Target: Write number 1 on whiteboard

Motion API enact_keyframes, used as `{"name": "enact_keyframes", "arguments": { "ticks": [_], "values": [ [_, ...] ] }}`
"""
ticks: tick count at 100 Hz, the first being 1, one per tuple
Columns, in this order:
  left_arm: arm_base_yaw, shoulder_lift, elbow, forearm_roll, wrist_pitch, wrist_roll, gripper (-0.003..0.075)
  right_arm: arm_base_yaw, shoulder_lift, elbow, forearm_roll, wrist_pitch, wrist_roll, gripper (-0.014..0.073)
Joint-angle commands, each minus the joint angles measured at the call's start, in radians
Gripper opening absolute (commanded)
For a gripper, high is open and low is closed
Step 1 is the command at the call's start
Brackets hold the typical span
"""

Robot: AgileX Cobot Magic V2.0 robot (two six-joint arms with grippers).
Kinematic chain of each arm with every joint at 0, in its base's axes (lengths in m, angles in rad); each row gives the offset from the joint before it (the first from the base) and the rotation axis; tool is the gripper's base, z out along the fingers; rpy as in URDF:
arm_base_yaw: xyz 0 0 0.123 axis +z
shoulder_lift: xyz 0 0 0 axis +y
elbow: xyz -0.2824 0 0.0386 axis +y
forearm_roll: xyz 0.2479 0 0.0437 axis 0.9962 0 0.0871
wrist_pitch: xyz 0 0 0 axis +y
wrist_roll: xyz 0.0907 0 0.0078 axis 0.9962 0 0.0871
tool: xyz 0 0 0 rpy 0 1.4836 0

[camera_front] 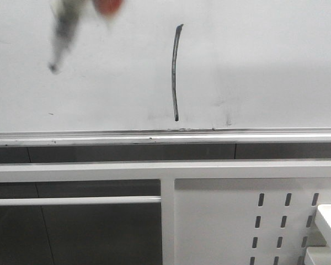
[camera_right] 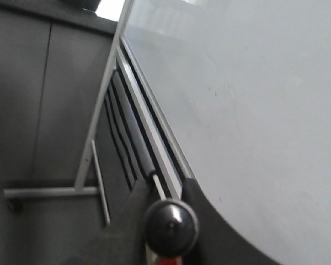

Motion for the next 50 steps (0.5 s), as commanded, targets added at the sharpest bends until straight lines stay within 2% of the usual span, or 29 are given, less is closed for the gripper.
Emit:
{"name": "enact_keyframes", "arguments": {
  "ticks": [1,7,19,27,42,50],
  "values": [
    [-0.008,0.137,-0.044,-0.113,-0.129,0.18,0.0286,0.002,-0.032,-0.09,0.06,0.003,0.008,-0.0077],
    [-0.008,0.228,-0.076,-0.152,-0.129,0.277,0.0314,0.002,-0.032,-0.125,0.06,0.045,0.008,-0.0077],
    [-0.009,0.397,-0.149,-0.174,-0.129,0.339,0.0313,0.002,-0.032,-0.169,0.058,0.138,0.008,-0.0077],
    [-0.009,0.469,-0.198,-0.189,-0.127,0.399,0.0314,0.002,-0.032,-0.172,0.058,0.155,0.008,-0.0077],
    [-0.032,0.558,-0.261,-0.248,-0.071,0.611,0.0313,0.004,-0.032,-0.172,0.053,0.168,0.008,-0.0077],
    [-0.058,0.589,-0.279,-0.254,-0.046,0.637,0.0313,0.009,-0.032,-0.172,0.017,0.173,0.008,-0.0077]
  ]
}}
